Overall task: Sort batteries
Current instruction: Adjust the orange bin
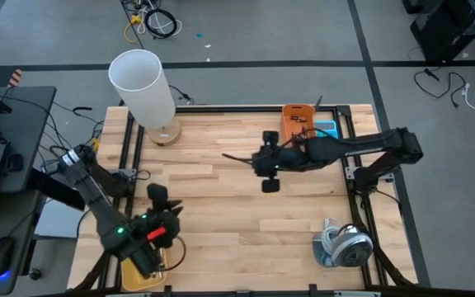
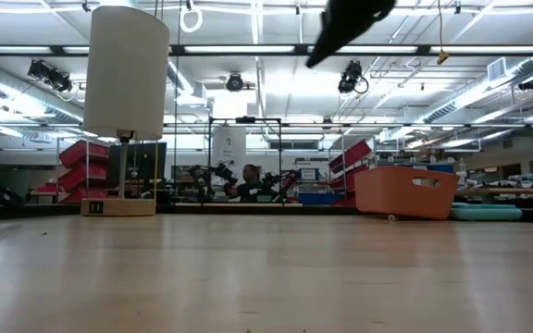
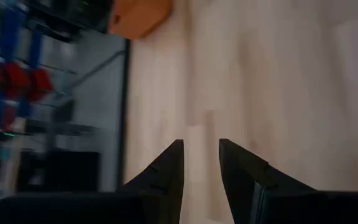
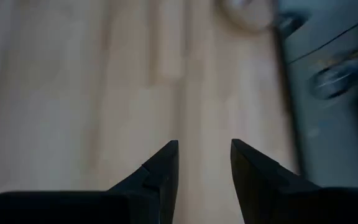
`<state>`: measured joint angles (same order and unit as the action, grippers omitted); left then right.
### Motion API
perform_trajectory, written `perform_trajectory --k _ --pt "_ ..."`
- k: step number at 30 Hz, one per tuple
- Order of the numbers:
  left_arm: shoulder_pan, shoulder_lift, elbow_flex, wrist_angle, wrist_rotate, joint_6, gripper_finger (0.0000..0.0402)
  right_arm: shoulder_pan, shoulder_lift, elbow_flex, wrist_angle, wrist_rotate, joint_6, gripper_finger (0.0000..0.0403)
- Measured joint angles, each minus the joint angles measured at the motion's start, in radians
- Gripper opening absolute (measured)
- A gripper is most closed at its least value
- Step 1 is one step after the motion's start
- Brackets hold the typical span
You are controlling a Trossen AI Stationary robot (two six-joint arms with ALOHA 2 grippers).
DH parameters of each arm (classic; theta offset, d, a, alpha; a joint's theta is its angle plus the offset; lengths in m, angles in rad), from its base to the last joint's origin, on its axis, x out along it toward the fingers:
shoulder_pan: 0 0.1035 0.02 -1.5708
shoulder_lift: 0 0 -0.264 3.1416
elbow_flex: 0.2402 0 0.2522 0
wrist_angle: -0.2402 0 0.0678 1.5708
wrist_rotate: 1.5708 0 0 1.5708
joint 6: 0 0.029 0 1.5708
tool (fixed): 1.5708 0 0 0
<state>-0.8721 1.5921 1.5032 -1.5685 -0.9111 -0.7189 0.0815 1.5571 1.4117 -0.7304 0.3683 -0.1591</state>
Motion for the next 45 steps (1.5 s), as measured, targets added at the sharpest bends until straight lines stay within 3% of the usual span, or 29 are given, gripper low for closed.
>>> perform_trajectory --k 3,8,12,15,20,24,28,35,41,45 --pt "0.052 -0.002 -0.004 -0.003 -0.072 0.089 0.0104 -0.022 -0.031 0.0 -0.114 -0.086 0.095 0.0131" --pt "0.142 -0.018 -0.005 -0.001 -0.212 0.238 0.0104 -0.047 -0.051 0.0 -0.251 -0.046 0.33 0.0131" --pt "0.206 -0.071 -0.016 0.018 -0.229 0.325 0.0104 -0.07 -0.041 0.0 -0.383 -0.044 0.488 0.0131" --pt "0.242 -0.151 -0.06 0.113 -0.167 0.403 0.0104 -0.086 -0.039 -0.012 -0.465 -0.044 0.55 0.0131" --pt "0.301 -0.313 -0.213 0.524 0.068 0.652 0.0103 -0.121 -0.047 -0.086 -0.494 -0.051 0.536 0.0126" --pt "0.328 -0.404 -0.352 0.812 0.116 0.83 0.0103 -0.161 -0.038 -0.179 -0.448 -0.054 0.533 0.0109" --pt "0.359 -0.447 -0.464 0.984 0.112 0.942 0.0103 -0.228 -0.037 -0.273 -0.269 -0.056 0.551 0.0079" --pt "0.416 -0.468 -0.562 1.026 0.101 0.944 0.0103 -0.326 -0.037 -0.342 -0.065 -0.067 0.578 0.0006" --pt "0.446 -0.468 -0.635 1.07 0.098 0.899 0.0103 -0.347 -0.037 -0.397 0.036 -0.104 0.593 0.0003" --pt "0.448 -0.468 -0.681 1.14 0.095 0.894 0.0103 -0.353 -0.037 -0.435 0.021 -0.059 0.612 0.0002"
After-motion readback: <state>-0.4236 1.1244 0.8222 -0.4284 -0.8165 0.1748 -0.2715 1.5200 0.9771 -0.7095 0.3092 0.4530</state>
